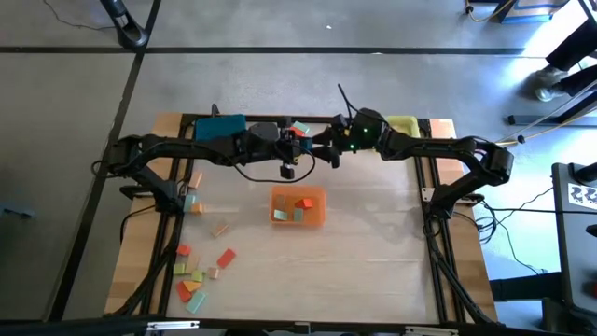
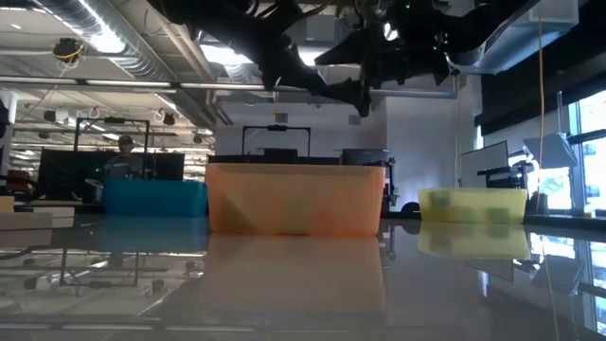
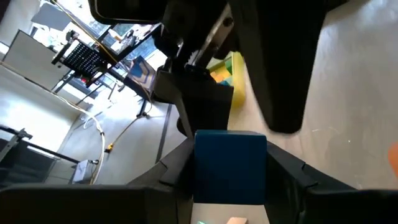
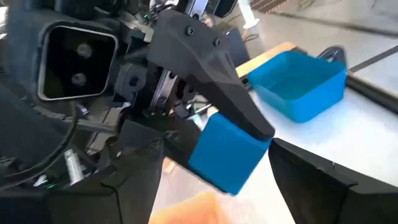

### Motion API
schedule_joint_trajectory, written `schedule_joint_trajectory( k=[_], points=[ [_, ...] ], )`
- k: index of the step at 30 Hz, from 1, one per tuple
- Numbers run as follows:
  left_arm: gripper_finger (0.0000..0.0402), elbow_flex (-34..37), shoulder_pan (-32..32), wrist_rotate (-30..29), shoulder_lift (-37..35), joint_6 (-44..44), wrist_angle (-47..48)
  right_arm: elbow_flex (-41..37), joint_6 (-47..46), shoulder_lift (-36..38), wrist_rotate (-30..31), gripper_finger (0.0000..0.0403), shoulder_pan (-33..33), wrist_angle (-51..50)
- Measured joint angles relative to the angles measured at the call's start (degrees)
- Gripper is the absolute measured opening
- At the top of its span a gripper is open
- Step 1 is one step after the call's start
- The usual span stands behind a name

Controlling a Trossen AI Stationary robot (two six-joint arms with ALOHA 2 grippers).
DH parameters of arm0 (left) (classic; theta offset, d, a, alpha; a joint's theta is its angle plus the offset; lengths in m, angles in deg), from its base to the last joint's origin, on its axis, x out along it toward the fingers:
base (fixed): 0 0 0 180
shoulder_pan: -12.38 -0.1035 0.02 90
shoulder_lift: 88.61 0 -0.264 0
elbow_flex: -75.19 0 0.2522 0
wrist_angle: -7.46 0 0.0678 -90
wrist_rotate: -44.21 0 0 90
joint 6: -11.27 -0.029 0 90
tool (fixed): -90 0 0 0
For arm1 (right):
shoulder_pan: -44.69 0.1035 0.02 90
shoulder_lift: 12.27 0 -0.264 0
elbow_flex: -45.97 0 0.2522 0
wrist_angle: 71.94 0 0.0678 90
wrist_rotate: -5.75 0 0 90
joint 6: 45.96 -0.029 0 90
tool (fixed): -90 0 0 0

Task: Sort blocks by size
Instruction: Put the dark blue cube block into the yellow bin

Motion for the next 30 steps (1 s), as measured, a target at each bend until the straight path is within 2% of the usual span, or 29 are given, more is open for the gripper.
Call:
schedule_joint_trajectory(
  k=[4,13,16,24,27,30],
  points=[
    [0.0131,0.0,0.2,1.2,0.0,0.3,-1.3,0.1,1.4,-0.4,3.8,0.0289,0.4,0.6],
    [0.0131,0.0,0.2,3.7,-0.1,0.0,-1.2,0.1,-0.2,-1.2,5.3,0.0282,1.1,3.2],
    [0.0131,0.0,0.3,3.7,-0.1,0.0,-1.6,0.1,-0.2,-1.2,5.5,0.0254,1.2,3.1],
    [0.0131,0.1,0.4,3.1,-0.1,-1.1,-0.8,0.1,0.1,-1.5,5.1,0.0148,1.0,2.8],
    [0.0137,0.1,0.4,3.1,-0.1,-0.9,-1.2,0.1,0.4,-1.5,5.0,0.0145,1.0,3.0],
    [0.0159,0.1,0.4,2.9,-0.1,0.5,-1.1,0.1,1.7,-1.5,5.8,0.0149,1.0,3.0]
  ],
)
